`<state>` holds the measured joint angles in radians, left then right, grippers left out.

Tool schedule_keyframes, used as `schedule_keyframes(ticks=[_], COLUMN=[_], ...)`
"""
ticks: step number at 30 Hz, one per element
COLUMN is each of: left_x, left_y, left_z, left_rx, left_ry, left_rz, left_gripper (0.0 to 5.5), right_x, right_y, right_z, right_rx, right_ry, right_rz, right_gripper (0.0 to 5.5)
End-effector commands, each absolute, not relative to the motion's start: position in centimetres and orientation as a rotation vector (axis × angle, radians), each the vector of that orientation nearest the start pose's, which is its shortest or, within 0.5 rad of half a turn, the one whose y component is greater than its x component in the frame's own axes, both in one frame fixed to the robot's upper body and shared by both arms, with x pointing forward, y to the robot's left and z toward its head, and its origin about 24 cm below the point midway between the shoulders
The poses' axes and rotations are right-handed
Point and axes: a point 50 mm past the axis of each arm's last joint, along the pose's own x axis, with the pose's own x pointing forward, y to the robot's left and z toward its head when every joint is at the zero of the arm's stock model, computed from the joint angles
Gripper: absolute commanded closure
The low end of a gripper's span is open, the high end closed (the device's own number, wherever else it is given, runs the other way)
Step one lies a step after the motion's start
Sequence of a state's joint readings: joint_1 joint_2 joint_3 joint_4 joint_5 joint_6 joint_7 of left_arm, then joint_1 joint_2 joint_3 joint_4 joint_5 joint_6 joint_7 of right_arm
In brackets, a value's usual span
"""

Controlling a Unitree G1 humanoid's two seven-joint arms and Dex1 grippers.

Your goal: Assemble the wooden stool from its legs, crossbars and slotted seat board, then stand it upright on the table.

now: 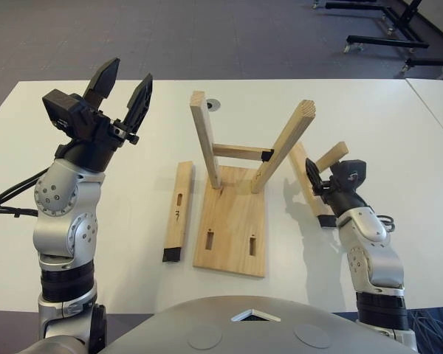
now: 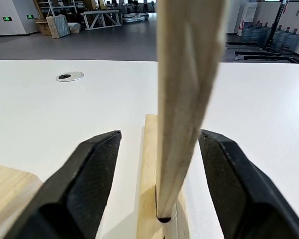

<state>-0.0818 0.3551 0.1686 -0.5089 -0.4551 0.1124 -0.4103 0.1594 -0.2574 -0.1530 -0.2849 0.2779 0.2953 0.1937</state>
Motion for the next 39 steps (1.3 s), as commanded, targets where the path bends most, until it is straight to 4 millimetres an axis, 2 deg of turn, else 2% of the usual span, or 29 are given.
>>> schedule_keyframes(ticks=[1,2,5,17,22,29,34,39], left_x=[23.2,23.2,23.3,23.4,23.4,23.5,23.4,23.6], left_y=[18.3,18.3,18.1,18.0,17.8,17.8,17.9,17.6], left_z=[18.5,18.5,18.4,18.2,18.0,18.0,17.9,17.9], left_rx=[0.055,0.054,0.051,0.045,0.039,0.036,0.037,0.032], left_ry=[-0.503,-0.504,-0.505,-0.508,-0.506,-0.503,-0.503,-0.505], left_rz=[-0.479,-0.481,-0.486,-0.493,-0.495,-0.499,-0.491,-0.503], left_gripper=[2.65,2.65,2.65,2.65,2.65,2.65,2.65,2.65], right_x=[23.1,23.4,24.2,25.1,25.7,26.7,27.4,28.5], right_y=[-21.4,-21.4,-21.0,-21.5,-20.8,-20.3,-20.9,-20.9], right_z=[8.1,8.5,9.2,7.8,8.4,11.1,14.3,15.8], right_rx=[0.012,0.012,0.011,0.009,0.013,0.034,0.066,0.069], right_ry=[0.066,0.054,0.034,0.087,0.056,-0.065,-0.192,-0.237], right_rz=[0.086,0.087,0.106,0.088,0.12,0.133,0.109,0.104], right_gripper=[1.89,1.68,1.65,1.65,1.65,1.65,1.65,1.65])
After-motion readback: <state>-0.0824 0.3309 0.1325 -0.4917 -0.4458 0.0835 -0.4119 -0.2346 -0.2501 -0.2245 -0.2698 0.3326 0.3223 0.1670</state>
